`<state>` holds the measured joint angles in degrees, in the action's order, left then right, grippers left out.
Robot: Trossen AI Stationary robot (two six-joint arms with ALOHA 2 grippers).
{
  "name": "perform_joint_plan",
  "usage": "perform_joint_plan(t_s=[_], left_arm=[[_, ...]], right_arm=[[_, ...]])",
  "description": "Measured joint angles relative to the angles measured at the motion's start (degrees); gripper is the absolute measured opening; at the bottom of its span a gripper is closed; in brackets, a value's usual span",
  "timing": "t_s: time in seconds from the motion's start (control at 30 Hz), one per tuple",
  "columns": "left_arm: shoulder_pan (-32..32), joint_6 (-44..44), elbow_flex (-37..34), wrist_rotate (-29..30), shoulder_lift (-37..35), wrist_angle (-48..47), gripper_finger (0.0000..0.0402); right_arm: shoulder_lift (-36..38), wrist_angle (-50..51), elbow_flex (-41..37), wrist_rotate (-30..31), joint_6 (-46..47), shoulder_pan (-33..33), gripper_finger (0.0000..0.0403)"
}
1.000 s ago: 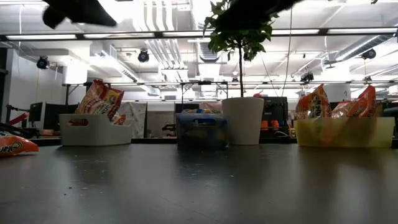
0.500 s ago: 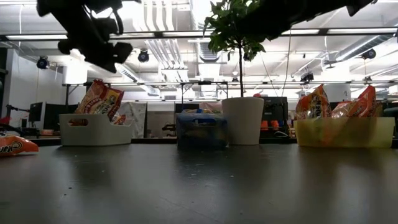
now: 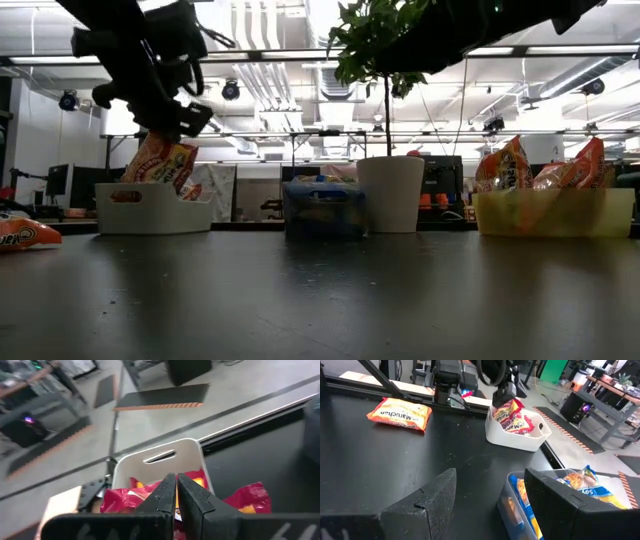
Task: Sort Maruchan noodles
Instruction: Put the red noodle pack into the white bin
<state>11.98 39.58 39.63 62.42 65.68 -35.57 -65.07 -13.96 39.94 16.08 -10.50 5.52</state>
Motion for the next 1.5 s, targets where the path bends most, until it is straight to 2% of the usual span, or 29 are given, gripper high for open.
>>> perform_joint_plan(t_s=[0.2, 0.37, 0.6, 0.8, 1.03, 1.2, 1.5], left_arm=[[3.8, 1.7, -0.1, 3.3, 6.7, -0.3, 0.0000], [8.2, 3.9, -0.1, -0.8, 12.3, -0.4, 0.0000], [8.7, 4.9, 0.1, -2.2, 16.9, -0.4, 0.0000], [8.7, 3.1, 1.4, -3.0, 15.5, -2.3, 0.0000], [7.6, 0.4, 5.0, -3.1, 9.5, -7.8, 0.0000], [7.2, -3.1, 5.2, -3.4, 5.9, -7.7, 0.0000], [7.6, 1.7, 1.5, -5.4, 8.4, -7.8, 0.0000]], right_arm=[[-0.3, 0.0, 0.0, 0.0, 0.4, 0.0, 0.0224], [-0.3, 0.4, 0.0, 0.0, 0.9, 0.0, 0.0224], [-0.3, 0.5, 0.0, 0.0, 1.2, 0.0, 0.0224], [-0.3, 0.5, 0.0, 0.0, 1.1, 0.0, 0.0224], [-0.3, 0.5, 0.0, 0.0, 1.5, 0.0, 0.0224], [-0.3, 0.5, 0.0, 0.0, 1.9, 0.0, 0.0224], [-0.3, 0.6, 0.0, 0.0, 2.3, 0.0, 0.0224]])
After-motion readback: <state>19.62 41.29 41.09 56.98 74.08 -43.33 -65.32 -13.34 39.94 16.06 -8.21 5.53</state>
